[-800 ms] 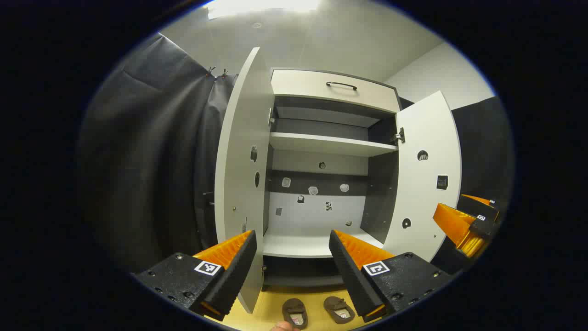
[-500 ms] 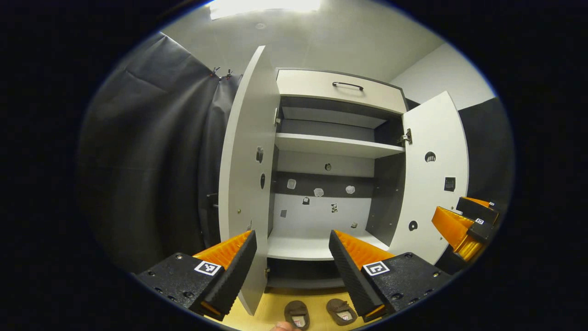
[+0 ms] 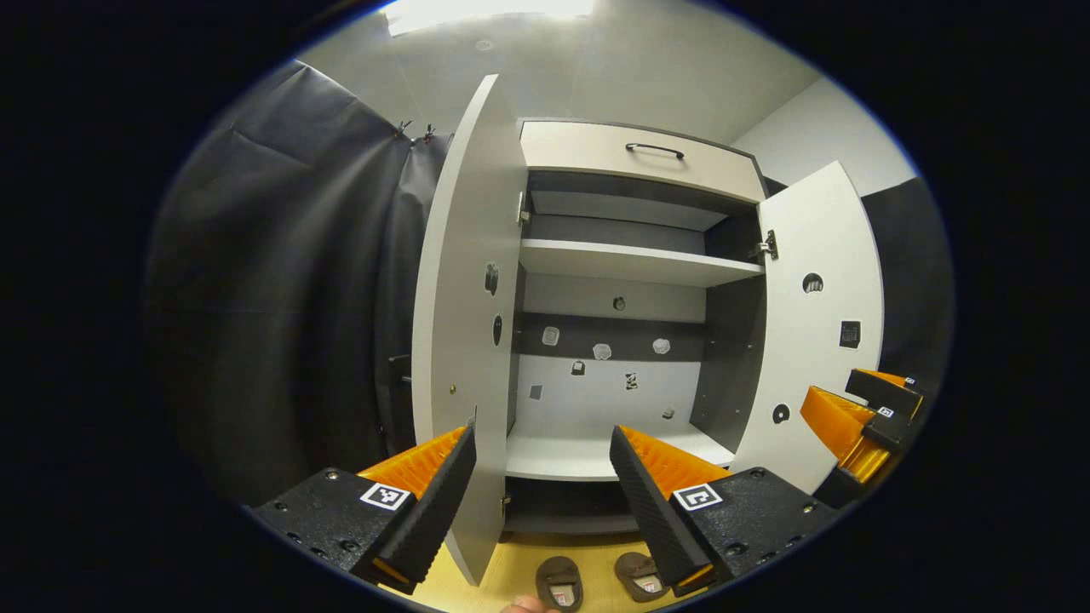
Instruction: Grab one shoe with the right hand and put it into the shoe cabinet, grab the other shoe with the left hand and put it into the shoe cabinet; then close the right door with the right hand and the left door with the left hand.
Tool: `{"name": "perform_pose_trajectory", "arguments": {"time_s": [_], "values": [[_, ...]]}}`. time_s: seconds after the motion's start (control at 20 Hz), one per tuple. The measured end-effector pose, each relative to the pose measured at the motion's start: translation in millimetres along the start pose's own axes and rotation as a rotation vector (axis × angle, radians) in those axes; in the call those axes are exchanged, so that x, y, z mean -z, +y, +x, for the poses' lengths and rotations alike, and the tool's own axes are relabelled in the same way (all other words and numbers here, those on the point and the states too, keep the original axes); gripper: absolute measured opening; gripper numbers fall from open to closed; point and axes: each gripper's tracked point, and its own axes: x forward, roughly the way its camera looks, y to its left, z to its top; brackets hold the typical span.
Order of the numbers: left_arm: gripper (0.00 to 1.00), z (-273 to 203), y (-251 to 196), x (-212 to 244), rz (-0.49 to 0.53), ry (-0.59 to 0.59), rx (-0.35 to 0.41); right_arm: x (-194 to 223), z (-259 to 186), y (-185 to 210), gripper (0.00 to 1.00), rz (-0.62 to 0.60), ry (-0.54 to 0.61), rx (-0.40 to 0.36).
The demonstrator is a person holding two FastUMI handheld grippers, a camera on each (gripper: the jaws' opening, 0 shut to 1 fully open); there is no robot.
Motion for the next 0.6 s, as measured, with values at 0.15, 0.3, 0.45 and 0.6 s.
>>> {"name": "perform_pose_trajectory", "arguments": {"time_s": [0.15, 0.3, 0.45, 0.6], "values": [[0.96, 3.4, 0.0, -0.2, 0.005, -0.001, 0.002, 24.8, 7.9, 4.0, 0.96, -0.002, 0.051, -0.015], [0.96, 5.9, -0.1, 0.6, 0.005, -0.001, 0.004, 76.0, 13.4, 10.5, 0.97, -0.010, 0.158, -0.038], [0.96, 8.1, 4.2, 2.3, 0.011, 0.006, -0.004, 138.5, 15.2, 14.2, 0.97, -0.029, 0.275, -0.046], [0.96, 8.0, 10.6, 2.5, 0.013, 0.007, -0.020, 210.0, 11.3, 25.4, 0.98, -0.059, 0.406, -0.085]]}}
